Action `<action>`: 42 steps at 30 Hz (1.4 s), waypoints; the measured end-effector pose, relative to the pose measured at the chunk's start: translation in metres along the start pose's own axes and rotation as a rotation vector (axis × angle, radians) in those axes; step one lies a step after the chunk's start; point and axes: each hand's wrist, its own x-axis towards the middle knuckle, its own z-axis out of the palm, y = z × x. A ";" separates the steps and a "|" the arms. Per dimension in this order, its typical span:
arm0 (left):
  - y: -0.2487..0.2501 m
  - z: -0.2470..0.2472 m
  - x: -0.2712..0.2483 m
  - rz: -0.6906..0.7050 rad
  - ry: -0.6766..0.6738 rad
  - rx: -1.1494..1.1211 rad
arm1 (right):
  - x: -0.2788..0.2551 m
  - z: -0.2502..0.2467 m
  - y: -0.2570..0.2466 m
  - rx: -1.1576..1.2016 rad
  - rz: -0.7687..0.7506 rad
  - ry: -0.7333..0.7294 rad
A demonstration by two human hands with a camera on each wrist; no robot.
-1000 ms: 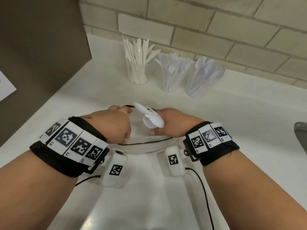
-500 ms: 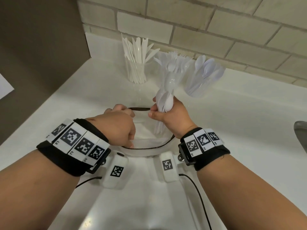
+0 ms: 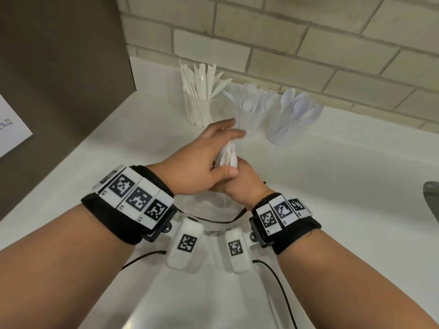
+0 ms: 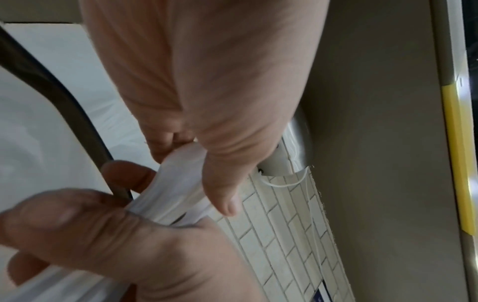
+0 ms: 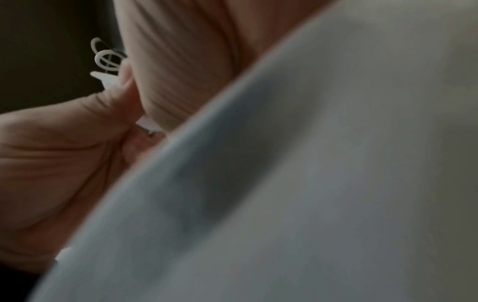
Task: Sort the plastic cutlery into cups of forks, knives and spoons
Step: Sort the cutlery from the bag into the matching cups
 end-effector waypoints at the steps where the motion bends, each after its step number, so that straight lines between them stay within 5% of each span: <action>1: -0.003 0.002 0.000 0.004 0.004 0.012 | 0.001 0.001 0.000 -0.040 0.008 -0.013; 4: -0.007 0.002 -0.002 0.058 -0.003 -0.191 | 0.002 0.003 -0.003 -0.098 -0.033 -0.043; 8: -0.006 -0.009 -0.010 -0.034 0.148 -0.658 | 0.002 -0.004 -0.024 0.304 -0.072 -0.034; 11: -0.001 -0.017 -0.013 -0.143 0.051 -0.709 | -0.001 -0.003 -0.047 0.604 -0.064 -0.156; 16: 0.022 -0.024 -0.015 -0.264 0.114 -0.719 | -0.005 0.014 -0.058 0.472 -0.022 -0.402; 24: 0.029 -0.027 -0.012 -0.325 0.363 -0.817 | -0.014 0.021 -0.059 0.349 0.072 -0.307; 29: 0.030 -0.026 -0.013 -0.294 0.263 -0.738 | -0.016 0.024 -0.062 0.472 0.050 -0.390; 35: 0.021 -0.028 -0.012 -0.285 0.477 -0.874 | -0.006 0.003 -0.058 0.067 -0.005 -0.241; 38: 0.010 -0.032 -0.013 -0.253 0.467 -0.857 | -0.003 -0.013 -0.068 0.116 -0.011 0.097; 42: 0.004 -0.024 -0.012 -0.254 0.344 -0.728 | 0.000 -0.022 -0.087 0.237 -0.234 0.443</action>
